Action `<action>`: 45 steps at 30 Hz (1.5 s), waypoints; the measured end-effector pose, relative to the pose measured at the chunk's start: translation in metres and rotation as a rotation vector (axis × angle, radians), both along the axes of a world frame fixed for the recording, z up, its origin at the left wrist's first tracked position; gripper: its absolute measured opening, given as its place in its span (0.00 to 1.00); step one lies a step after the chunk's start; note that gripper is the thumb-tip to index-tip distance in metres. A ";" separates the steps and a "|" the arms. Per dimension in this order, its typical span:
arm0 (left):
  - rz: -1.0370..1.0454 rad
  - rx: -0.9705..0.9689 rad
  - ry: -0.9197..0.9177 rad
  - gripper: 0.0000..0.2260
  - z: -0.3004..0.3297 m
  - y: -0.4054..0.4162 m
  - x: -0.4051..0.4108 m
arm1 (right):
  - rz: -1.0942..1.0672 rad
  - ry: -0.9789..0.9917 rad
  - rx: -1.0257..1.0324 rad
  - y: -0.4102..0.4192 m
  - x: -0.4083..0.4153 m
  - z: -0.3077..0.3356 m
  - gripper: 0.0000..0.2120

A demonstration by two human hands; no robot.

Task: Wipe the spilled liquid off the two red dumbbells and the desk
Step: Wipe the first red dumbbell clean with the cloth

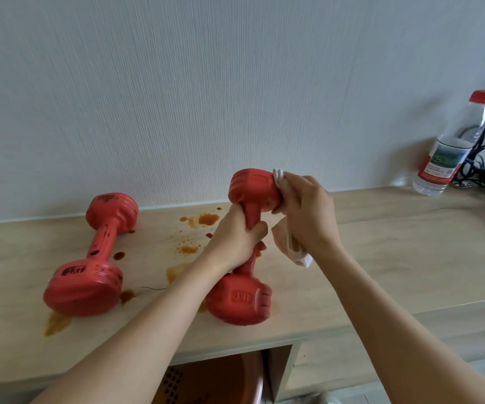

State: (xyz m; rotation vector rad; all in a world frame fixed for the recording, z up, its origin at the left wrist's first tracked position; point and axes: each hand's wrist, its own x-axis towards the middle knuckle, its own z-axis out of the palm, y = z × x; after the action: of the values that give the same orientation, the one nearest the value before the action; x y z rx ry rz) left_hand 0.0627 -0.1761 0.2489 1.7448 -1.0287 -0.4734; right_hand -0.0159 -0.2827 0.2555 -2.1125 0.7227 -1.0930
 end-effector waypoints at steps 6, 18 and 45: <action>0.038 0.015 0.026 0.07 0.000 0.002 0.003 | -0.078 0.119 -0.315 0.018 0.002 -0.001 0.09; 0.046 0.063 0.004 0.05 0.001 0.002 0.001 | -0.214 0.261 -0.387 0.019 -0.002 0.016 0.11; 0.047 0.071 0.011 0.05 -0.003 0.003 0.006 | -0.112 0.317 -0.223 0.014 -0.007 0.015 0.09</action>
State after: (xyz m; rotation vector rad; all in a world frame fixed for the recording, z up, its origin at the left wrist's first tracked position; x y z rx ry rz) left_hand 0.0683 -0.1728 0.2461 1.8230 -0.9711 -0.4948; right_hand -0.0226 -0.2685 0.2708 -2.4977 0.9118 -0.9415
